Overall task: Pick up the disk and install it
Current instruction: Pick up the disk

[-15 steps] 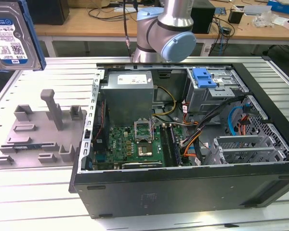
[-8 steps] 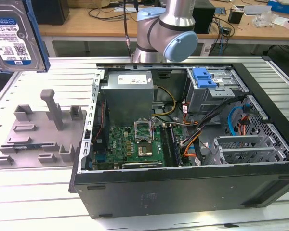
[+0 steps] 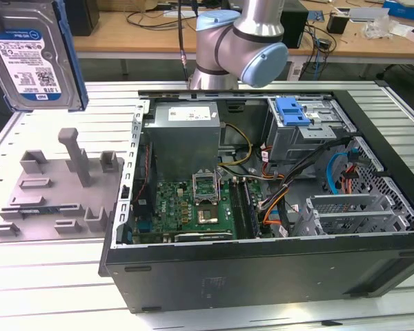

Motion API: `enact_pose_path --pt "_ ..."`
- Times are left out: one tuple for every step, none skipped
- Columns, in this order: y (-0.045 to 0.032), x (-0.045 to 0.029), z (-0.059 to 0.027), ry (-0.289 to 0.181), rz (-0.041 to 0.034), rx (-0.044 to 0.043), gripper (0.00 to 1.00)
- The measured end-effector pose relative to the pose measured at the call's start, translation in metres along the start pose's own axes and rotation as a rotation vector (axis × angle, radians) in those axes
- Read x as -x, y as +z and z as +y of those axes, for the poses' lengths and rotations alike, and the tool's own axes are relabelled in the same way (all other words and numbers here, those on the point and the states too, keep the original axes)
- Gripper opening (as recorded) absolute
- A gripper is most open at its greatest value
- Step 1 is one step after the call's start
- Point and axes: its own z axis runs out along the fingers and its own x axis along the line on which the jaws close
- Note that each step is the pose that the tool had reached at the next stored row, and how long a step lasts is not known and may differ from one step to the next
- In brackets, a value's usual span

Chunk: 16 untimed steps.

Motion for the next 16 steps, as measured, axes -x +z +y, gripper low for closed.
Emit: enact_pose_path --pt "-0.0005 -0.0028 -0.0034 0.000 0.0000 0.0008 0.37" --pt "-0.0008 -0.0054 -0.0064 0.000 0.0000 0.0013 0.37" --pt "-0.0013 -0.0087 -0.0102 0.000 0.0000 0.0022 0.37" --pt "-0.0016 -0.0112 -0.0132 0.000 0.0000 0.0027 0.37" --pt "-0.0020 -0.0147 -0.0176 0.000 0.0000 0.0035 0.37" --pt "-0.0025 -0.0191 -0.0236 0.000 -0.0001 0.0045 0.37" --pt "-0.0029 -0.0223 -0.0279 0.000 -0.0001 0.0053 0.37" --pt "-0.0032 -0.0245 -0.0310 0.000 -0.0001 0.0057 0.37" --pt "-0.0035 -0.0271 -0.0347 0.000 -0.0001 0.0062 0.37" --pt "-0.0038 -0.0294 -0.0379 0.000 0.0000 0.0067 0.37" --pt "-0.0041 -0.0321 -0.0416 0.000 -0.0001 0.0074 0.37" --pt "-0.0044 -0.0342 -0.0445 0.000 0.0000 0.0079 0.37" --pt "-0.0048 -0.0375 -0.0492 -0.001 0.0001 0.0087 0.37" --pt "-0.0050 -0.0397 -0.0524 0.000 0.0000 0.0092 0.37" --pt "-0.0053 -0.0426 -0.0565 0.000 0.0000 0.0098 0.37" --pt "-0.0056 -0.0452 -0.0603 -0.001 0.0000 0.0103 0.37"
